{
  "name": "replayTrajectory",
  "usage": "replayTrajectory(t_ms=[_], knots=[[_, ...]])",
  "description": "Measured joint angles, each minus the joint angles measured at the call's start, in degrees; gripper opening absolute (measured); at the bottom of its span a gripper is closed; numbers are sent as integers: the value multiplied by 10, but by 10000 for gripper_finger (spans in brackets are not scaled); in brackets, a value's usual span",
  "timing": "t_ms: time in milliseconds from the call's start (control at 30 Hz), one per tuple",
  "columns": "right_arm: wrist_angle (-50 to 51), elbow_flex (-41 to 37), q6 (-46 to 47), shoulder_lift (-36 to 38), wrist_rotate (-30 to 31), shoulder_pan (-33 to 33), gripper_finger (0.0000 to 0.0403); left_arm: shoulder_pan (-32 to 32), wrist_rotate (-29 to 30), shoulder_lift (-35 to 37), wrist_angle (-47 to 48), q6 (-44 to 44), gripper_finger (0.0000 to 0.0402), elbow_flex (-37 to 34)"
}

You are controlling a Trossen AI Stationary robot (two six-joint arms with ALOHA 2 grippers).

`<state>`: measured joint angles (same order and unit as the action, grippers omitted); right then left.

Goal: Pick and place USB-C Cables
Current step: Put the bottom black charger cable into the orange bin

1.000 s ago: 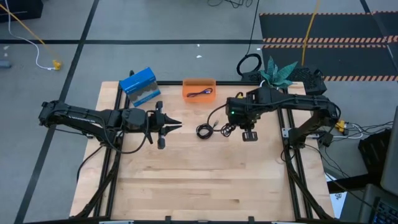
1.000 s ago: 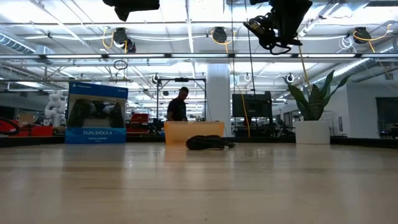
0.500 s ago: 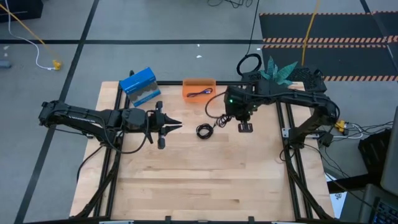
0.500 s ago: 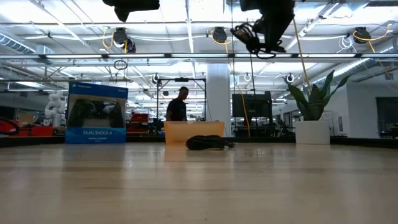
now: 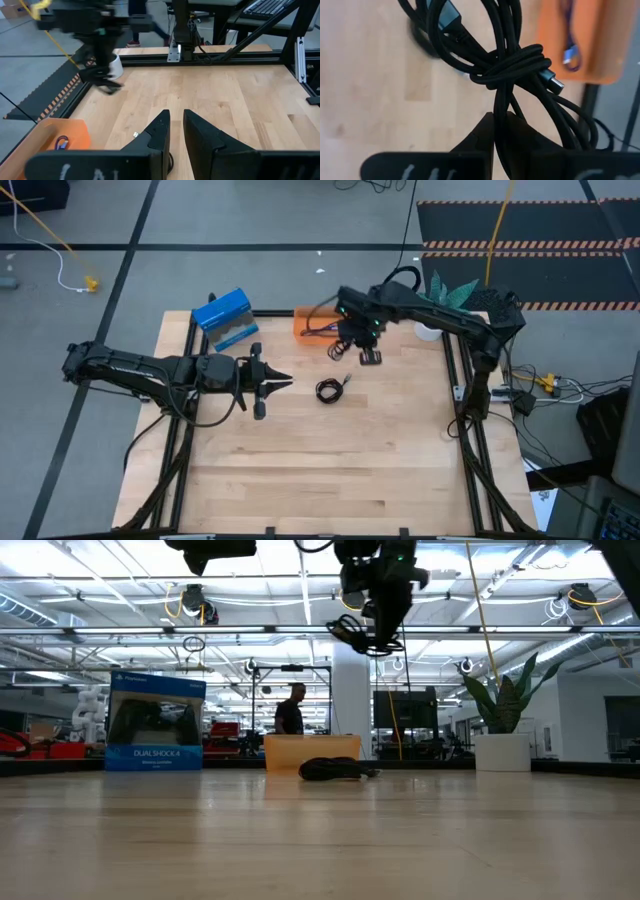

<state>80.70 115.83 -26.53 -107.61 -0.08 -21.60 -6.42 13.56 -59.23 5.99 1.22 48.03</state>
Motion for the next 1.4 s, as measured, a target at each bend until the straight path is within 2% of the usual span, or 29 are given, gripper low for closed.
replayTrajectory(t_ms=[233,400,900,1167,1400], knots=[[0,119,-48,-87,2,-42,15,0,0,0,1,1,58,0],[-19,159,-71,-130,2,-59,15,0,0,0,2,0,58,0],[-128,161,-87,-208,-3,-87,15,0,0,0,1,2,58,0],[-149,160,-87,-266,-17,-100,15,0,0,0,-1,2,58,0],[-189,160,-88,-283,-18,-111,15,0,0,0,-1,4,58,0]])
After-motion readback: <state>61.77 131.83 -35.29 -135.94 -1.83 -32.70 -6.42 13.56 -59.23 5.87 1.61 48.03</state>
